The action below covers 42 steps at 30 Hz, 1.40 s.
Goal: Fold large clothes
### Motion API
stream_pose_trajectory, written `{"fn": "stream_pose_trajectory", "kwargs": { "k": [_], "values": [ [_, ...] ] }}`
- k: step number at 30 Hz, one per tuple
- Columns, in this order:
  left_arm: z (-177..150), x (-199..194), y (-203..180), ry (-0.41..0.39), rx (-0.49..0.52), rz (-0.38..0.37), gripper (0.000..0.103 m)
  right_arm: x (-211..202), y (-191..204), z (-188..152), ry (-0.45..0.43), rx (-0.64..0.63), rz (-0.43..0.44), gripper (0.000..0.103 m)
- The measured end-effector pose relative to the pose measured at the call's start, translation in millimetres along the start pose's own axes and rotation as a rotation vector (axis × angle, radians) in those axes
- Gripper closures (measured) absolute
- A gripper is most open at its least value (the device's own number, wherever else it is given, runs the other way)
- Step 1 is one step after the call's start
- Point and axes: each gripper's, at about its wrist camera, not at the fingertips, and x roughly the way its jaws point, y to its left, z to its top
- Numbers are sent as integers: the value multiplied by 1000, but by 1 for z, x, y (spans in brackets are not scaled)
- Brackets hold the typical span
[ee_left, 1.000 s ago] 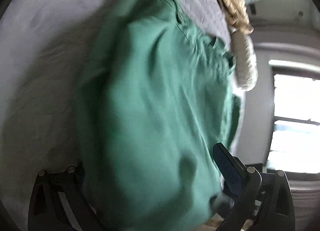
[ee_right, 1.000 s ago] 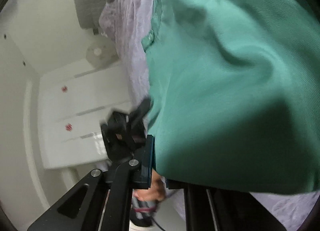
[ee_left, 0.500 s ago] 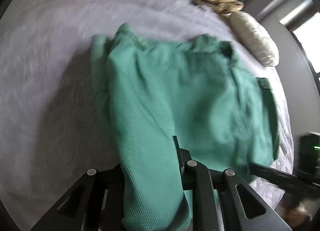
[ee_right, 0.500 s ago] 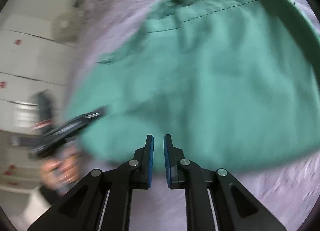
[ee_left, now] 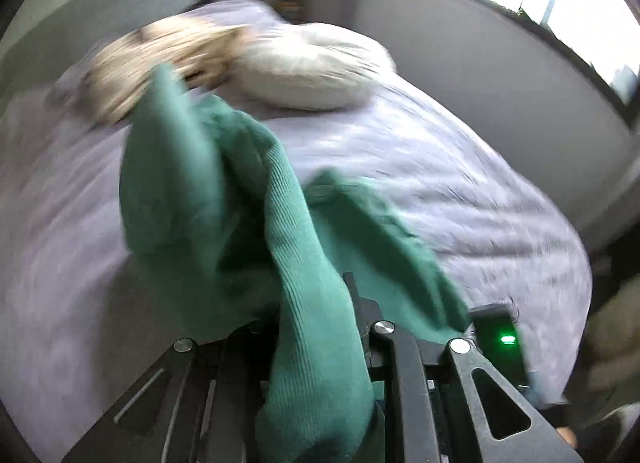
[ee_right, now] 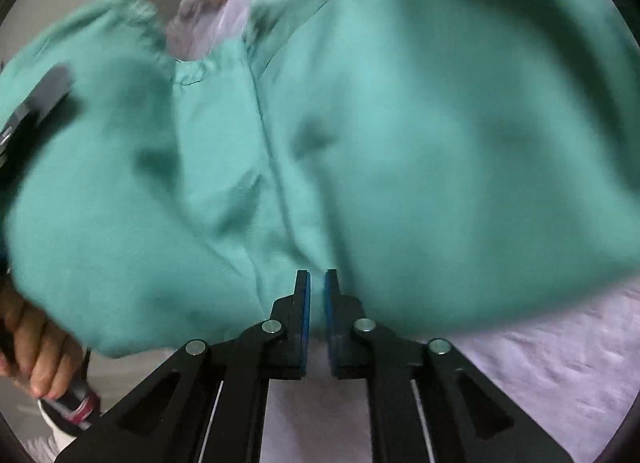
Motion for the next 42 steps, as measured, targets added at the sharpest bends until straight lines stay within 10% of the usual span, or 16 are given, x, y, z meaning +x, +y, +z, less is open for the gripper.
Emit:
{"fn": "stream_pose_trajectory", "kwargs": {
  "k": [6, 8, 11, 17, 18, 21, 25, 30, 32, 37, 42],
  "values": [
    [-9, 112, -73, 205, 107, 22, 82, -61, -76, -16, -69, 167, 53, 93],
    [-15, 125, -82, 236, 124, 59, 66, -72, -92, -20, -75, 193, 57, 93],
    [-17, 108, -82, 192, 89, -23, 32, -81, -107, -20, -78, 211, 68, 93],
    [1, 21, -57, -15, -44, -129, 22, -125, -134, -19, -117, 223, 95, 91],
    [3, 15, -51, -34, -68, -110, 22, -136, -136, -15, -132, 220, 114, 86],
    [-11, -2, -4, -67, -205, 18, 22, -142, -123, -13, -202, 217, 200, 16],
    [-55, 9, 70, 31, -396, 226, 22, -145, -126, -3, -250, 247, 315, 16],
    [-106, 38, 107, 150, -548, 274, 22, -115, -104, 45, -155, 199, 249, 21],
    [-114, 41, 107, 145, -575, 275, 22, -98, -93, 61, -107, 182, 202, 88],
    [-105, 48, 87, 118, -485, 320, 22, -127, -61, 70, -209, 31, 198, 91],
    [-104, 58, 88, 127, -464, 302, 11, -126, -149, 65, -150, 256, 25, 87]
  ]
}}
